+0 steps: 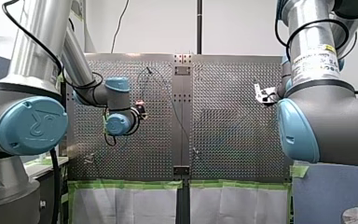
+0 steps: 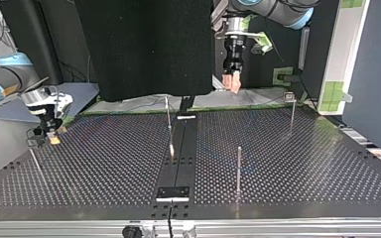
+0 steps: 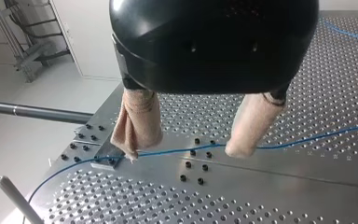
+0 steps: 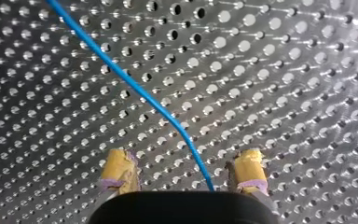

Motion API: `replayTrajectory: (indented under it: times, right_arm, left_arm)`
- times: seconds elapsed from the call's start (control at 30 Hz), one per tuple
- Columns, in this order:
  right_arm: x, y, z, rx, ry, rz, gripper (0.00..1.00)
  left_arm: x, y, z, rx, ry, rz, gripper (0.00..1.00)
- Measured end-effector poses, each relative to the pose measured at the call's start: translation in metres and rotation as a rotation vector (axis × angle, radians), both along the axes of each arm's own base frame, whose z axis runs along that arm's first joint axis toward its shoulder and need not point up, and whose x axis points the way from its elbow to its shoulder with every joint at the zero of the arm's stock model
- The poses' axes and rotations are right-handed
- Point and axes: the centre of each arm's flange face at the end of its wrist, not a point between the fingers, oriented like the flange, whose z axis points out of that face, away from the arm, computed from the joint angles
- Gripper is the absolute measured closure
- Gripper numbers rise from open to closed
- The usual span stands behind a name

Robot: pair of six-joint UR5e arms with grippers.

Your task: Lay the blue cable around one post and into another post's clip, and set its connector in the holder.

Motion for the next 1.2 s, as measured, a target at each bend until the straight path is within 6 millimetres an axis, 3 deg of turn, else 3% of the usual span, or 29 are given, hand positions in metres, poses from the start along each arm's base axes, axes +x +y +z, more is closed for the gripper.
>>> replayTrajectory:
  times: [1.2]
  right_arm:
    - [0.005,0.007,0.012,-0.006,0.033,-0.009,0.00]
  left_arm:
    - [0.004,0.005,0.000,-0.001,0.000,0.015,0.00]
